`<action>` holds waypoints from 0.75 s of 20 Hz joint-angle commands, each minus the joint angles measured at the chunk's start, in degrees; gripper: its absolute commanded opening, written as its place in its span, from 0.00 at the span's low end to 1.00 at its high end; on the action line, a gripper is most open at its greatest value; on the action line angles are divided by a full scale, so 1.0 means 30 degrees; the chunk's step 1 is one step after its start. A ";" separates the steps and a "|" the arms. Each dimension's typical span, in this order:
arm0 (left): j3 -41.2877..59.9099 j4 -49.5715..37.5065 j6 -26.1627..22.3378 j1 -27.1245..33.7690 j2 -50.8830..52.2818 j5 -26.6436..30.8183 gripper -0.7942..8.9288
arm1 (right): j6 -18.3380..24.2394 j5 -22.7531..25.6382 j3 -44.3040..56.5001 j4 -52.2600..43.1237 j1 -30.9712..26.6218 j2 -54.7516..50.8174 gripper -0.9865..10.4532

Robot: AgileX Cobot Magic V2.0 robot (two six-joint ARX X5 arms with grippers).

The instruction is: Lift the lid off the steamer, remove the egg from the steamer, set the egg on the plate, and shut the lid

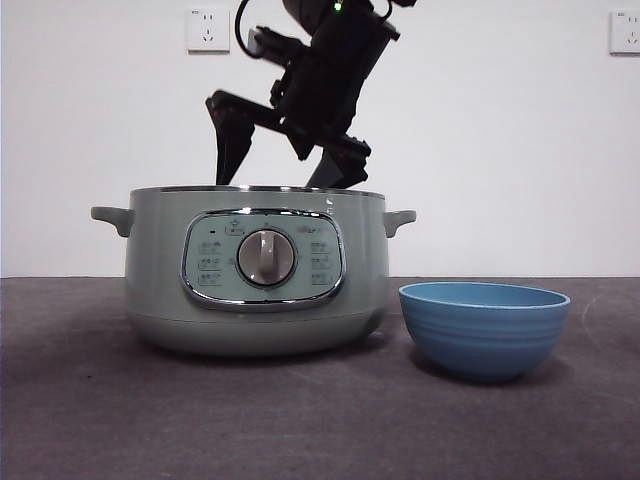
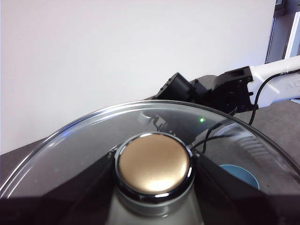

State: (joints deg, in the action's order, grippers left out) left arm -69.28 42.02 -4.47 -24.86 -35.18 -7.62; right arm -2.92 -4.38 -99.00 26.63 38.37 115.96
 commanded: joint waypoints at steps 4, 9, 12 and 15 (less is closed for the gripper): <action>-0.0335 -0.0772 0.0109 0.0051 0.0211 0.0015 0.07 | 0.0328 0.0168 -0.0066 -0.0605 0.0408 0.1246 0.58; -0.0335 -0.0539 0.0044 0.0051 0.0211 0.0015 0.07 | 0.0350 0.0576 -0.0066 -0.0408 0.0488 0.1967 0.58; -0.0335 -0.0539 -0.0036 0.0051 0.0211 0.0022 0.07 | 0.0372 0.0597 -0.0066 0.0109 0.0503 0.2368 0.58; -0.0335 -0.0539 -0.0087 0.0051 0.0211 0.0022 0.07 | 0.0503 0.0605 -0.0066 0.0597 0.0503 0.2681 0.52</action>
State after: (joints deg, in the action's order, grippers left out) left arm -69.28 43.27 -4.49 -24.86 -35.14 -7.62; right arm -1.89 -2.79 -99.22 28.69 39.75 123.26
